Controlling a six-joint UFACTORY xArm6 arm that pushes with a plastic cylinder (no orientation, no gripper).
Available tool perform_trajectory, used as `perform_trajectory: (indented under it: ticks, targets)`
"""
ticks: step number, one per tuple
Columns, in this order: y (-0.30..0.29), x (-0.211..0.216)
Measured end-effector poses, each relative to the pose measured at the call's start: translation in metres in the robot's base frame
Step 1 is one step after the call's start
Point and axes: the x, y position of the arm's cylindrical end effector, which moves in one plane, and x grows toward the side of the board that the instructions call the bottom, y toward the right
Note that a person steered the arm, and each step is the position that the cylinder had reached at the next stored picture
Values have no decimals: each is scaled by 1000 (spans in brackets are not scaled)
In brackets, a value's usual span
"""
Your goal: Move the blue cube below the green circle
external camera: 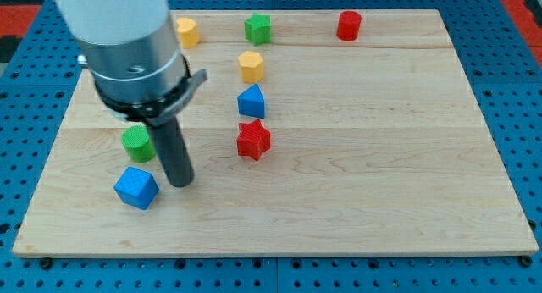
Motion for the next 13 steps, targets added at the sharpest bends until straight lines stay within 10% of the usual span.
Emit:
perform_trajectory:
  ticks: [5, 7, 13]
  targets:
    - [-63, 42]
    - [-198, 82]
    - [-138, 14]
